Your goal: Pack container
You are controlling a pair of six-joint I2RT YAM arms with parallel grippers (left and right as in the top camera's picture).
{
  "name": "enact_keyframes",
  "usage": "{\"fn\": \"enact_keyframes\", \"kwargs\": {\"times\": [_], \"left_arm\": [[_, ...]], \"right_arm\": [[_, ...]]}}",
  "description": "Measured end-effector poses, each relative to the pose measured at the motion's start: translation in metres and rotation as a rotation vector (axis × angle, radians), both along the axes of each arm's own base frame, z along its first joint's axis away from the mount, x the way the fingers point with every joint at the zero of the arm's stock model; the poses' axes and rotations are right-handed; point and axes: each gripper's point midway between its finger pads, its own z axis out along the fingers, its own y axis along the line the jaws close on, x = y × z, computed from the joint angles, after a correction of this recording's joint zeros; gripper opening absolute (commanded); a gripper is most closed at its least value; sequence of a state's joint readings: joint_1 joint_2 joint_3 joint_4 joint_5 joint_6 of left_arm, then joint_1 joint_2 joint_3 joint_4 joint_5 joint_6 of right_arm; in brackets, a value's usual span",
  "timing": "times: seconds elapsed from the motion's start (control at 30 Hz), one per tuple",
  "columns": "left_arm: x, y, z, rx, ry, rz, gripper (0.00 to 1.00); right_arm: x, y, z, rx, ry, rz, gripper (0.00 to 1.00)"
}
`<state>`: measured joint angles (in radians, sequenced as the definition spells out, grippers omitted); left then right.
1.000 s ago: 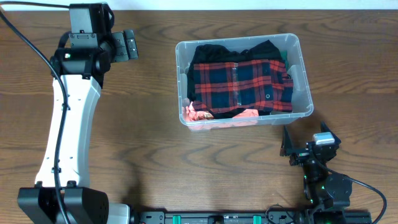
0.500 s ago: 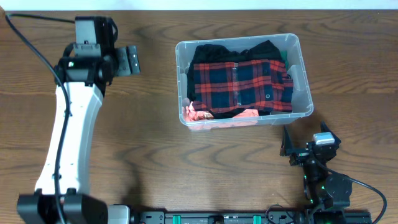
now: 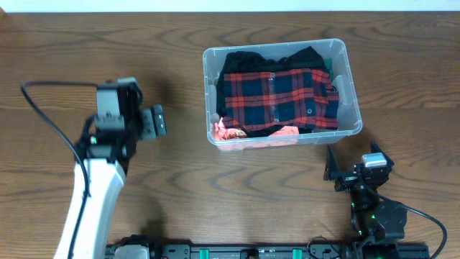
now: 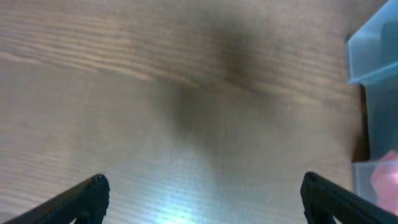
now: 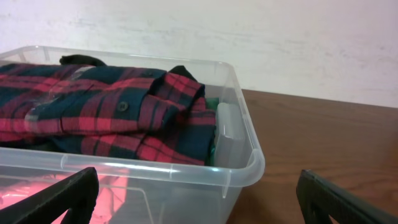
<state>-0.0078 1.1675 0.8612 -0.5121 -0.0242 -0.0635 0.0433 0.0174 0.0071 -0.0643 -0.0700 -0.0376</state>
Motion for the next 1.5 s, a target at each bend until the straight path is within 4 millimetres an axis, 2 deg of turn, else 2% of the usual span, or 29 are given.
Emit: {"fn": "enact_keyframes", "kwargs": {"times": [0.1,0.37,0.6,1.03,1.2,1.5], "left_arm": [[-0.008,-0.004,-0.011,-0.018,-0.087,-0.015,0.98],[-0.02,-0.015,-0.019,-0.06,-0.422,-0.068,0.98],[-0.041,-0.017,-0.036,-0.066,-0.512,-0.082,0.98],[-0.053,-0.018,-0.03,-0.064,-0.624,-0.088,0.98],[-0.058,-0.017,-0.034,-0.063,-0.634,-0.088,0.98],[-0.062,-0.017,-0.011,-0.059,-0.728,-0.091,0.98]], "right_arm": [[0.0,0.0,0.0,0.0,0.0,0.0,0.99],[0.0,0.0,0.0,0.0,0.0,0.0,0.99],[0.0,0.0,0.0,0.0,0.0,0.0,0.99],[0.0,0.0,0.0,0.0,0.0,0.0,0.99],[0.0,0.0,0.0,0.0,0.0,0.0,0.99],[0.0,0.0,0.0,0.0,0.0,0.0,0.99]]}}
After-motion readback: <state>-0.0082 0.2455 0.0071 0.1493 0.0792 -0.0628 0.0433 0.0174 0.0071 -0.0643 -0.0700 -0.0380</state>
